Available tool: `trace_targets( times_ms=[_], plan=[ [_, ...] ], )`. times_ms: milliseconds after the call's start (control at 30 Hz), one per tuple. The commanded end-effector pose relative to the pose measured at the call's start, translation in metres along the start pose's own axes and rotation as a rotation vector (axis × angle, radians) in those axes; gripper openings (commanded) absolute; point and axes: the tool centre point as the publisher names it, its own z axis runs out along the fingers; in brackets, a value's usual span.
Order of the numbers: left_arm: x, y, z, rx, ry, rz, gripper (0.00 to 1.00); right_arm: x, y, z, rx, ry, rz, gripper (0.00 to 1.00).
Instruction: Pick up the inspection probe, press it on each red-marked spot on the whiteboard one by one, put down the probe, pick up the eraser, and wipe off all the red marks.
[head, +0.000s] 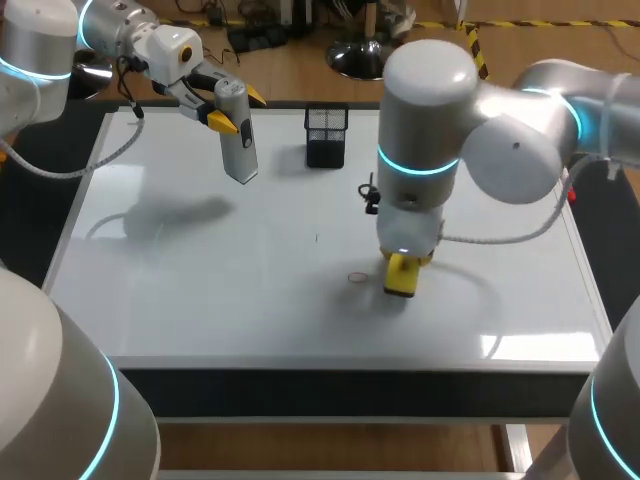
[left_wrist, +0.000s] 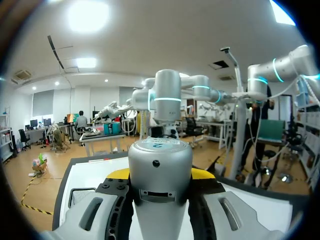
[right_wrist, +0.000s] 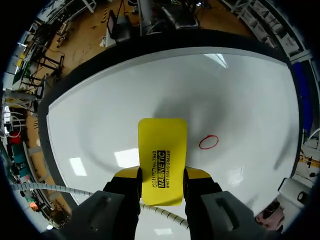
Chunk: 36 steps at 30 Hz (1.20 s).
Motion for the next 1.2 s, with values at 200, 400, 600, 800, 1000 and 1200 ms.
trace_targets(
  times_ms=[200,400,600,800,1000,1200],
  plan=[
    [-0.001,0.0,-0.001,0.001,0.005,0.0,0.0,-0.05,0.01,0.008,0.011,0.033,-0.093,0.0],
    [-0.001,0.0,-0.001,0.001,0.005,0.0,0.0,-0.071,0.02,0.008,0.014,0.033,-0.146,0.0],
    [-0.001,0.0,-0.001,0.001,0.005,0.0,0.0,-0.085,0.026,0.008,0.015,0.022,-0.181,0.0],
    [-0.001,0.0,-0.001,0.001,0.005,0.0,0.0,-0.094,0.024,0.009,0.016,0.021,-0.202,0.0],
    [-0.001,0.0,-0.001,0.001,0.005,0.0,0.0,-0.095,0.022,0.015,0.006,0.027,-0.213,0.0],
    [-0.001,0.0,-0.001,0.001,0.005,0.0,0.0,-0.086,0.018,0.021,0.0,0.043,-0.203,0.0]
  ],
)
